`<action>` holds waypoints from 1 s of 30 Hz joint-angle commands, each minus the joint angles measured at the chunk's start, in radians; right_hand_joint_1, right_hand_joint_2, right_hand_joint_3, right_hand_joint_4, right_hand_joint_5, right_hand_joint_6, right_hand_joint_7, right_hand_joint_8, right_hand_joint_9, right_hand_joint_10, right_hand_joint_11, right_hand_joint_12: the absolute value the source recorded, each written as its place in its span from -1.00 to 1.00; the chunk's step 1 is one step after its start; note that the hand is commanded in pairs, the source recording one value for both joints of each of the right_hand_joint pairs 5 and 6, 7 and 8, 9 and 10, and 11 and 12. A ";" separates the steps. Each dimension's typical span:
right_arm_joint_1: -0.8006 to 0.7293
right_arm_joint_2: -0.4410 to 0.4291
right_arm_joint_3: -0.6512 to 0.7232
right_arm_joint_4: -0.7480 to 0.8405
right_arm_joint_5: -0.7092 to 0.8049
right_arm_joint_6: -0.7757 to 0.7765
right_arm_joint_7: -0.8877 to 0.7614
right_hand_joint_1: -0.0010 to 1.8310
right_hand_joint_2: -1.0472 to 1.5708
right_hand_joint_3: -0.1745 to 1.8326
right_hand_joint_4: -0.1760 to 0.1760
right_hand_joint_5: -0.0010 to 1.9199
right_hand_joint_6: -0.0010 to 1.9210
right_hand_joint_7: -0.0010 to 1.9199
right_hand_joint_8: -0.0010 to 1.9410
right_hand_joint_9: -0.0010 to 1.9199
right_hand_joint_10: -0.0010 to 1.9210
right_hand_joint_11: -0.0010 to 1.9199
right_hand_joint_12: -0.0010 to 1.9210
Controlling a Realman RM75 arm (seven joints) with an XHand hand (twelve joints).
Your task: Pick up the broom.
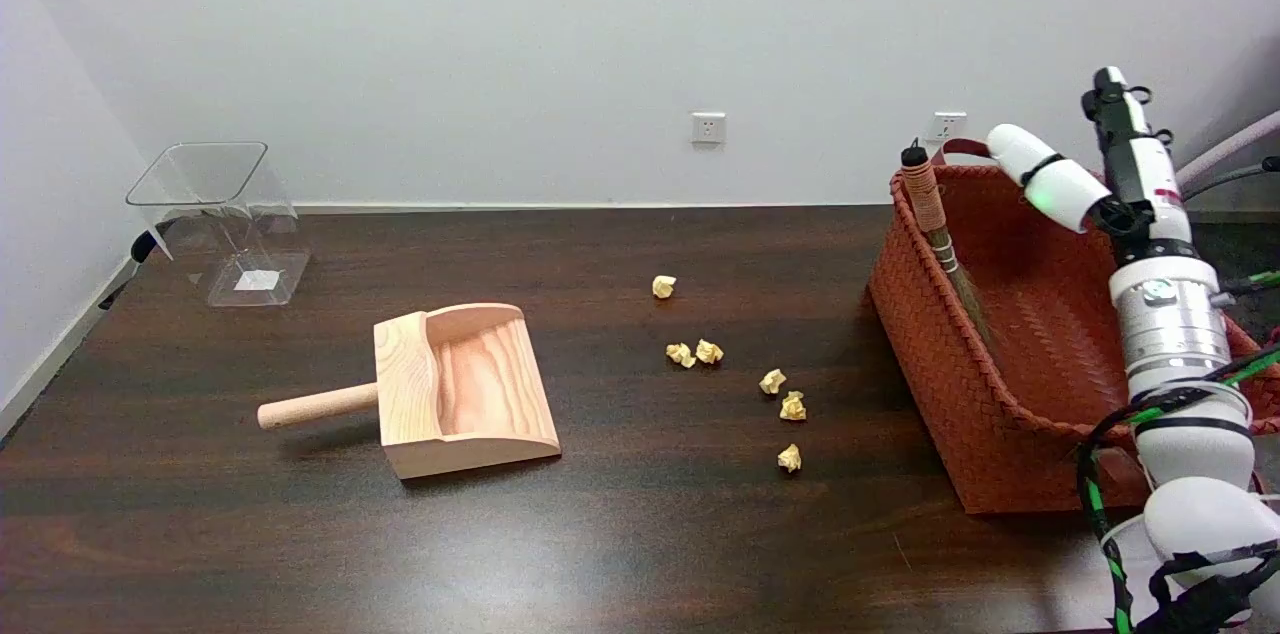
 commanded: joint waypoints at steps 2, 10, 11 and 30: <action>0.058 0.021 -0.013 0.068 0.079 -0.223 -0.146 -0.24 0.54 -1.00 0.00 -1.00 -1.00 -0.91 -0.91 -1.00 -1.00 -1.00 -1.00; 0.115 0.020 -0.037 0.035 0.104 -0.281 -0.203 -0.26 0.56 -1.00 0.00 -1.00 -1.00 -0.90 -0.90 -1.00 -1.00 -1.00 -1.00; 0.120 0.020 -0.038 0.031 0.104 -0.282 -0.207 -0.26 0.56 -1.00 0.00 -1.00 -1.00 -0.90 -0.90 -1.00 -1.00 -1.00 -1.00; 0.216 0.028 -0.079 -0.073 0.151 -0.376 -0.206 -0.26 0.54 -1.00 0.00 -1.00 -1.00 -0.92 -0.92 -1.00 -1.00 -1.00 -1.00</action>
